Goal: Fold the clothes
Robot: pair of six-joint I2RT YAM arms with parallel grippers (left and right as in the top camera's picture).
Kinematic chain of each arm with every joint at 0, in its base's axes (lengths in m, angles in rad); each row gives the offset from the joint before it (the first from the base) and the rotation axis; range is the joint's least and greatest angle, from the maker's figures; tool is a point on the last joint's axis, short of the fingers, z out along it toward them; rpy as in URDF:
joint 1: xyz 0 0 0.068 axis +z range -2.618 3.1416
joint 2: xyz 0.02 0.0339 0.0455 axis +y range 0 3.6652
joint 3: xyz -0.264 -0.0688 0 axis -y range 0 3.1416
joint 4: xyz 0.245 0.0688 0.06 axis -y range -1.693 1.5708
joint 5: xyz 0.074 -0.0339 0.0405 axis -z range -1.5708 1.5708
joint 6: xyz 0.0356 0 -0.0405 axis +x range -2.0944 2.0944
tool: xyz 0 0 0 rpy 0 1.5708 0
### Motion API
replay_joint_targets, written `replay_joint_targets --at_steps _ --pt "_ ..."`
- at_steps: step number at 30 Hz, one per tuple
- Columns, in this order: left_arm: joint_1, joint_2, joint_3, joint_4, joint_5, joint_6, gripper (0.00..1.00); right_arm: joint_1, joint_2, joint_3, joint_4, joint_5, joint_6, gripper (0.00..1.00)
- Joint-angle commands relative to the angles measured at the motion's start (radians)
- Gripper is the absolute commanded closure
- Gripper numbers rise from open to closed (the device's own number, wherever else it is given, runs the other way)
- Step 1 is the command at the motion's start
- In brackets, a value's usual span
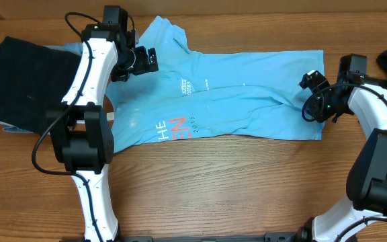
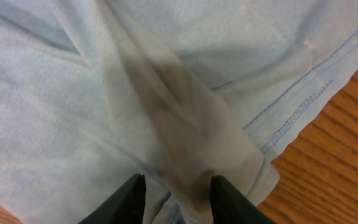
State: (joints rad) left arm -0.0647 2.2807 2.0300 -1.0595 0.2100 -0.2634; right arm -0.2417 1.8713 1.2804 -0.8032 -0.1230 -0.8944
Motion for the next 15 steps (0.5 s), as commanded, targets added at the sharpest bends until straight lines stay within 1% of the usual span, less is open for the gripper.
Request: replay_joint_targets --at_steps 1,3,4,6,7,9,10,11,15 --pt "-0.001 -0.016 0.012 -0.002 0.016 -0.01 0.0 -0.004 0.023 -0.008 0.016 -0.01 -0.004 0.57" --pt "-0.001 -0.016 0.012 -0.002 0.016 -0.01 0.0 -0.004 0.032 -0.008 0.022 -0.01 -0.003 0.5" --pt "-0.001 -0.016 0.012 -0.002 0.016 -0.01 0.0 -0.004 0.037 -0.008 0.024 -0.01 -0.003 0.5" --pt "-0.001 -0.016 0.012 -0.002 0.016 -0.01 0.0 -0.004 0.047 -0.008 0.024 -0.01 -0.004 0.6" --pt "-0.001 -0.016 0.012 -0.002 0.016 -0.01 0.0 -0.004 0.048 -0.008 0.025 -0.01 -0.004 0.68" --pt "-0.001 -0.016 0.012 -0.002 0.016 -0.01 0.0 -0.004 0.048 -0.005 0.034 -0.009 -0.003 0.87" --pt "-0.001 -0.016 0.012 -0.002 0.016 -0.01 0.0 -0.004 0.048 0.002 0.034 -0.006 0.002 0.94" --pt "-0.001 -0.016 0.012 -0.002 0.016 -0.01 0.0 -0.004 0.048 0.013 0.034 0.006 0.01 0.96" --pt "-0.001 -0.016 0.012 -0.002 0.016 -0.01 0.0 0.005 0.036 0.057 0.034 0.044 0.034 0.96"
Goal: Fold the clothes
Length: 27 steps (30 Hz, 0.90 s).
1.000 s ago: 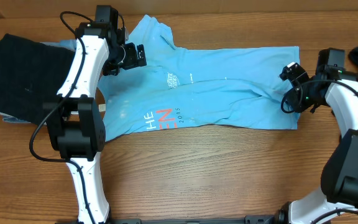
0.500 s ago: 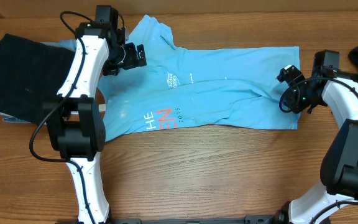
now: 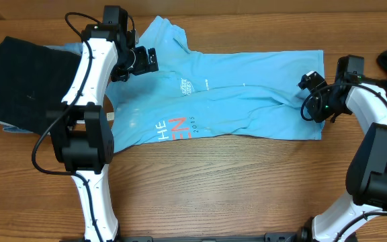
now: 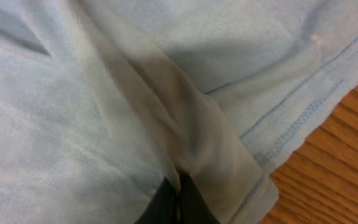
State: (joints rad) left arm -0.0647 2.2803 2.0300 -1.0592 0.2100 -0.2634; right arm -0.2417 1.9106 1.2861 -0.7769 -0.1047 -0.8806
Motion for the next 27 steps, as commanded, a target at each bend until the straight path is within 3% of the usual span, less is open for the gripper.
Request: replay_joint_targets --at_steps 1,14,15,16,18,20,22,27 --pt "-0.001 -0.016 0.012 -0.003 0.016 -0.01 0.0 0.007 -0.003 0.056 0.011 0.03 0.02 0.96" --pt "-0.001 -0.016 0.012 -0.003 0.016 -0.01 0.0 0.029 0.061 0.057 0.209 0.051 -0.018 0.96" --pt "-0.001 -0.016 0.012 -0.002 0.016 -0.01 0.0 0.029 0.071 0.057 0.22 0.051 -0.017 0.93" --pt "-0.001 -0.016 0.012 -0.003 0.016 -0.01 0.0 0.03 0.086 0.057 0.237 0.051 -0.011 0.83" --pt "-0.001 -0.016 0.012 -0.003 0.016 -0.01 0.0 0.031 0.107 0.057 0.278 0.066 0.042 0.51" --pt "-0.001 -0.016 0.012 -0.003 0.016 -0.01 0.0 0.031 0.117 0.057 0.356 0.133 0.181 0.33" --pt "-0.001 -0.016 0.012 -0.003 0.016 -0.01 0.0 0.031 0.114 0.057 0.423 0.207 0.298 0.25" --pt "-0.001 -0.016 0.012 -0.003 0.016 -0.01 0.0 0.045 0.028 0.058 0.46 0.288 0.492 0.2"
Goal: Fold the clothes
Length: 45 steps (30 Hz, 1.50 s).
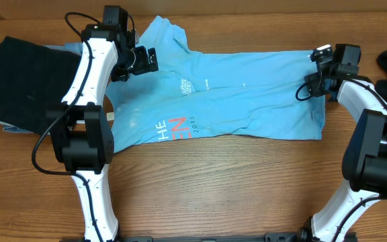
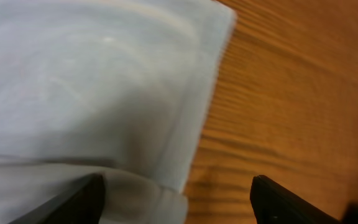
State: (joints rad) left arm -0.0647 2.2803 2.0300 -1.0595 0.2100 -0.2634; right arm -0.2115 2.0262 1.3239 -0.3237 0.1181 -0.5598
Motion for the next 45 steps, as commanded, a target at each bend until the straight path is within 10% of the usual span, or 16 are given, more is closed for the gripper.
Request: replay_joint_targets --at_steps 1,11,16,22,45 --pt "-0.001 -0.016 0.012 -0.002 0.016 -0.01 0.0 0.015 -0.118 0.02 0.005 0.065 0.217 0.2" --pt "-0.001 -0.016 0.012 -0.002 0.016 -0.01 0.0 0.015 -0.389 0.02 -0.423 -0.053 0.565 0.15" --pt "-0.001 -0.016 0.012 -0.002 0.016 -0.01 0.0 0.014 -0.372 0.003 -0.681 -0.148 0.669 0.69" --pt "-0.001 -0.016 0.012 -0.002 0.016 -0.01 0.0 0.014 -0.365 -0.171 -0.583 -0.191 0.665 0.96" --pt "-0.001 -0.016 0.012 -0.002 0.016 -0.01 0.0 -0.093 -0.32 -0.4 -0.259 0.018 0.665 0.96"
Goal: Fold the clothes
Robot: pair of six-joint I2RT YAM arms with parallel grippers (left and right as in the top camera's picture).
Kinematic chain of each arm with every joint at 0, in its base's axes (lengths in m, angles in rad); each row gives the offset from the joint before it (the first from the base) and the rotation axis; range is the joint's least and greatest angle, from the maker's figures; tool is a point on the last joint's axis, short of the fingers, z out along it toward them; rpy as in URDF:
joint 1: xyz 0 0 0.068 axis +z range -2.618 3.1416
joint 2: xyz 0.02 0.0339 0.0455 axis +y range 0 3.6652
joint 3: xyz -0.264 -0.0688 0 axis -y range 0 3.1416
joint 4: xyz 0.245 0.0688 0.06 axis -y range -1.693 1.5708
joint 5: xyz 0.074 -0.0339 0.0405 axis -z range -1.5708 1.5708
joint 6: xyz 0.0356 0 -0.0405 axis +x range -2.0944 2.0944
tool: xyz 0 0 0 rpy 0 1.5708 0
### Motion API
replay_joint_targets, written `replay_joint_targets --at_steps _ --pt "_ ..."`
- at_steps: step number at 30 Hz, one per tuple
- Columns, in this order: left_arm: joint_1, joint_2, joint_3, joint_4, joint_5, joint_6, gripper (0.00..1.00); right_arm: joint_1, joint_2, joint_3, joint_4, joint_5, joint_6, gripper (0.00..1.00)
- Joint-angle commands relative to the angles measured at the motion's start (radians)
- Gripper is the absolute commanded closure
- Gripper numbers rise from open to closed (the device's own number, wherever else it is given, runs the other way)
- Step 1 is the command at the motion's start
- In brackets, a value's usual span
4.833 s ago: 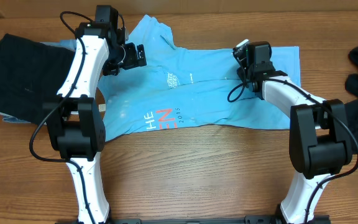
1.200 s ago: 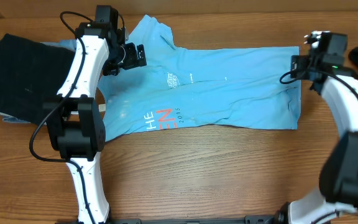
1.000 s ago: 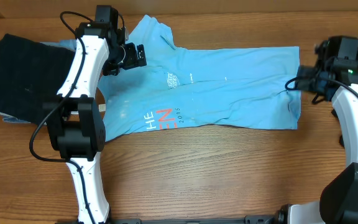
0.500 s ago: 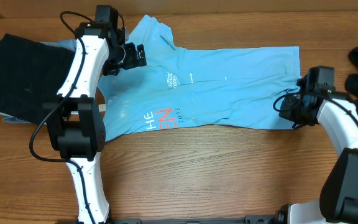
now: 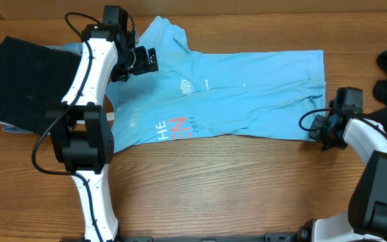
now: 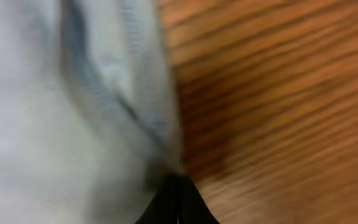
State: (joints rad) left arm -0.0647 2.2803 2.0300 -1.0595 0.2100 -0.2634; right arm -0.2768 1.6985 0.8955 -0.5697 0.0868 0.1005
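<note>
A light blue T-shirt [image 5: 247,101] with "HE NE 2015" printed on it lies spread sideways on the wooden table [image 5: 213,181], hem to the right. My right gripper [image 5: 321,130] is at the hem's near right corner. In the blurred right wrist view the gripper [image 6: 178,186] is shut right at the edge of the blue fabric [image 6: 55,93], with bare wood to the right. My left gripper [image 5: 152,59] hovers over the shirt's shoulder at the far left, and its fingers look spread.
A folded black garment [image 5: 25,84] lies at the left on a pale cloth. Another dark garment sits at the right edge, just behind my right arm. Bare wood runs along the front of the table.
My right gripper was open at the hem's far right corner. It is now shut at the near right corner of the hem. The ridge in the fabric looks flatter. The left arm has not moved.
My right gripper stood open over a raised fold near the shirt's right end, then was shut on that fold. After that it was open at the far hem corner. Now it is shut at the near hem corner. The left arm stayed over the shoulder throughout.
</note>
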Motion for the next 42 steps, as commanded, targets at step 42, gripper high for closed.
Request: replay_joint_targets --at_steps 42 --pt "-0.001 -0.016 0.012 0.013 0.024 -0.032 0.0 -0.032 0.114 0.19 -0.14 -0.179 -0.24 0.96"
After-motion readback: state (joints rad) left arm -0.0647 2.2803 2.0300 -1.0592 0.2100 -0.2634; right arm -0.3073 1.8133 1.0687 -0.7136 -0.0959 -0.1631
